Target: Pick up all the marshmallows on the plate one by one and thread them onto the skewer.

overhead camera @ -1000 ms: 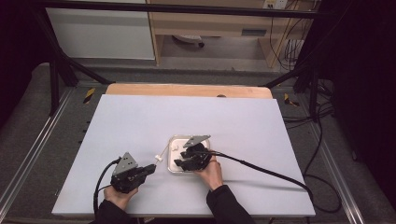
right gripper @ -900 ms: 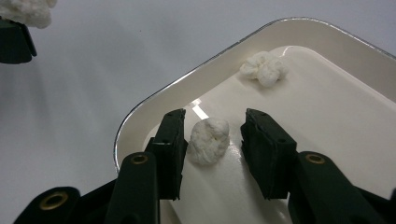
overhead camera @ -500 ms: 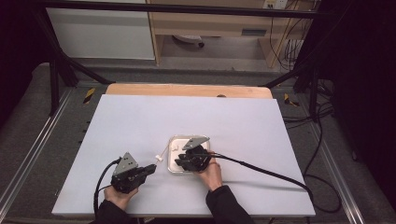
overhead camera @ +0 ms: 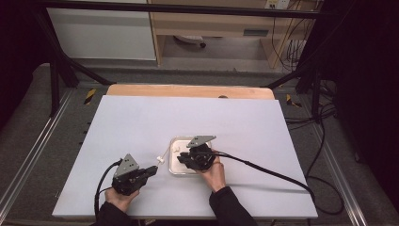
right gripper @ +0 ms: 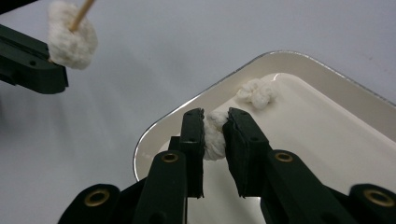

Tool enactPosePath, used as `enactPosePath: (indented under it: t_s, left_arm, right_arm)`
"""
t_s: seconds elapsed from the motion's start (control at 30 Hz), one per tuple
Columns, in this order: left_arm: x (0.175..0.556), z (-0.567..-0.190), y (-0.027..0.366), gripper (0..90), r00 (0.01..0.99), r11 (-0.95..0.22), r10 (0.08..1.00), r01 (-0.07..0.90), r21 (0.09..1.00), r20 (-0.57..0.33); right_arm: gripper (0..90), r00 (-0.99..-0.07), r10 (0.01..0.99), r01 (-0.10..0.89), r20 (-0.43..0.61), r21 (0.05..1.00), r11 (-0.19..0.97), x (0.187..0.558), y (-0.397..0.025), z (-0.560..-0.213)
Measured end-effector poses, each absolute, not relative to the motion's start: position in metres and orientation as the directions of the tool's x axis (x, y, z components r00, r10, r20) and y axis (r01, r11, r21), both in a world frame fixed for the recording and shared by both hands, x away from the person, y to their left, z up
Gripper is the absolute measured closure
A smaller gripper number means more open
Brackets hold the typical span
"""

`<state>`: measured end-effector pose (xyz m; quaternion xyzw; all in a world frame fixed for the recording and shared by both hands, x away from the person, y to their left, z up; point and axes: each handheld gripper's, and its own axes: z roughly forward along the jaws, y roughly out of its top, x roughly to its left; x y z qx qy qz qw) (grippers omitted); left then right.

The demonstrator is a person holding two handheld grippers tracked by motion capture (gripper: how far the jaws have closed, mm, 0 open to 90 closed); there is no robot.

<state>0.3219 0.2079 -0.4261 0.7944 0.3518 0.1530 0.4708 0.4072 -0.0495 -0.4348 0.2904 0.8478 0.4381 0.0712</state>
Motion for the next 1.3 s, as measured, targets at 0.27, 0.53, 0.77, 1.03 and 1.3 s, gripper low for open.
enactPosePath:
  t_s: [0.27,0.53,0.77,1.03,1.3]
  left_arm:
    - [0.321,-0.426,0.207,88.8,0.711,-0.313,0.698,0.409,0.858,-0.084]
    - [0.320,-0.426,0.205,88.8,0.718,-0.318,0.691,0.406,0.857,-0.084]
    - [0.320,-0.426,0.203,88.8,0.722,-0.321,0.687,0.404,0.857,-0.083]
    - [0.318,-0.425,0.201,88.8,0.732,-0.324,0.677,0.393,0.860,-0.079]
    - [0.315,-0.425,0.196,88.8,0.747,-0.337,0.661,0.378,0.862,-0.070]
  right_arm:
    - [76.4,-0.816,0.555,0.436,0.162,0.803,0.407,0.404,-0.061,-0.417]
    - [76.4,-0.810,0.552,0.441,0.198,0.826,0.351,0.402,-0.079,-0.401]
    - [76.6,-0.798,0.556,0.459,0.232,0.831,0.313,0.401,-0.095,-0.394]
    - [76.9,-0.789,0.556,0.460,0.261,0.851,0.253,0.402,-0.110,-0.381]
    - [77.0,-0.784,0.527,0.466,0.328,0.872,0.151,0.406,-0.121,-0.361]
